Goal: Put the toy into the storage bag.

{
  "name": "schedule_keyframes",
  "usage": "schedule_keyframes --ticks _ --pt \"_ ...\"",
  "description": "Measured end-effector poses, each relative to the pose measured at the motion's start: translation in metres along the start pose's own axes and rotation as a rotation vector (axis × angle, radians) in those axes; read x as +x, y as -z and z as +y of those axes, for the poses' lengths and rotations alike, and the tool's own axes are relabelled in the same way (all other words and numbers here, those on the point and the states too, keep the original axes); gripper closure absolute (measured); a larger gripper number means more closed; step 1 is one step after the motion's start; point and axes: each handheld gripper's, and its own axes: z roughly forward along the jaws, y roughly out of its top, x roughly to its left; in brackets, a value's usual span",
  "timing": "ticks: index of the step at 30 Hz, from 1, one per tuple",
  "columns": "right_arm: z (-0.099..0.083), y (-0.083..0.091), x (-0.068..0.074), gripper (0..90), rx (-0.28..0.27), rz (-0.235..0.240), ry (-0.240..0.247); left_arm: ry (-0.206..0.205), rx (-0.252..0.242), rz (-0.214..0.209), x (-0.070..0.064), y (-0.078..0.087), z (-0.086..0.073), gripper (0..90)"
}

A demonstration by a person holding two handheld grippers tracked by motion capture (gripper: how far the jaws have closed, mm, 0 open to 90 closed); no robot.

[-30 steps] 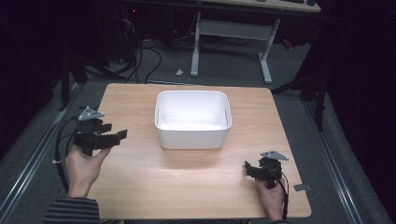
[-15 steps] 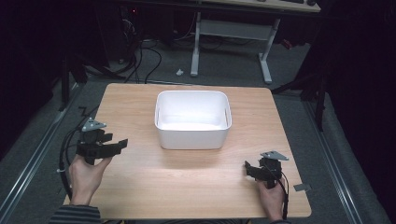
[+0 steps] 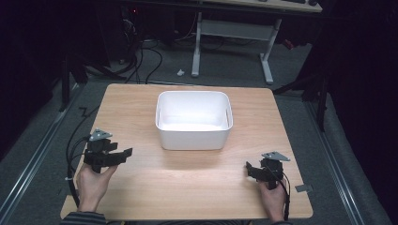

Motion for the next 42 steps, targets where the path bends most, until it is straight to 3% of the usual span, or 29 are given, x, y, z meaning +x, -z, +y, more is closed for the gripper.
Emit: schedule_keyframes --ticks 12,42 --pt "0.000 0.000 0.000 17.9 0.000 0.000 -0.003 0.046 0.013 -0.022 0.000 -0.021 -0.020 34.7" --pt "0.000 0.000 0.000 17.9 0.000 0.002 -0.001 0.033 0.044 -0.001 -0.011 -0.061 -0.047 33.9"
